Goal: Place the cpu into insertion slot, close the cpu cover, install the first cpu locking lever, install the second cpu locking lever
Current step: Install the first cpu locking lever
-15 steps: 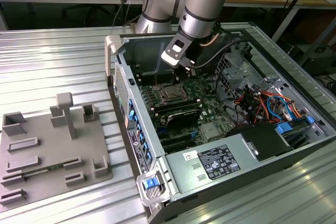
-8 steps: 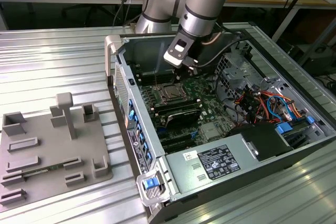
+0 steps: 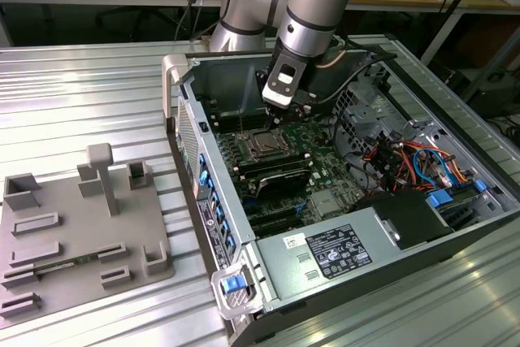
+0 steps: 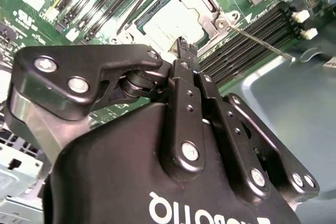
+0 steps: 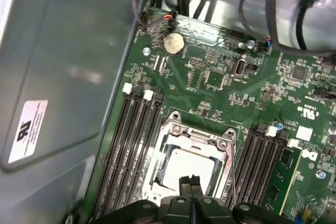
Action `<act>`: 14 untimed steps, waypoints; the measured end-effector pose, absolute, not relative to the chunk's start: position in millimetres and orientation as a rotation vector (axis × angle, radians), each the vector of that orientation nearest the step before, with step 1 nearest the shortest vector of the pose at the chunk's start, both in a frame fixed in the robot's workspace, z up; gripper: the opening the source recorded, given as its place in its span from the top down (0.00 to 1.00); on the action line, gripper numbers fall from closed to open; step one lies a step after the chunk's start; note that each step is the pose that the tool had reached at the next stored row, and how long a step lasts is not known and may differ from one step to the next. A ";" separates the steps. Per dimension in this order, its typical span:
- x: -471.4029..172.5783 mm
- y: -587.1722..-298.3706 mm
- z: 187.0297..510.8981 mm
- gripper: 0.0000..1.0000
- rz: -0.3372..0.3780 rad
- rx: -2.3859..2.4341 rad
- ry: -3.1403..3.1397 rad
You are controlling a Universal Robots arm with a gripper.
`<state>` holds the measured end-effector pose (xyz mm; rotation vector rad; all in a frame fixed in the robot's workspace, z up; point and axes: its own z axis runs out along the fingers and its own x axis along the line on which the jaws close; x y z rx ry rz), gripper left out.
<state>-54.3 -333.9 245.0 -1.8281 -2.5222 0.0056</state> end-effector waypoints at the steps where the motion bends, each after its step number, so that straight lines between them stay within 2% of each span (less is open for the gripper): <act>1: -55.6 -333.9 245.0 0.89 0.006 -1.827 -2.523; 14: -57.5 -334.0 245.1 0.89 0.006 -1.801 -2.542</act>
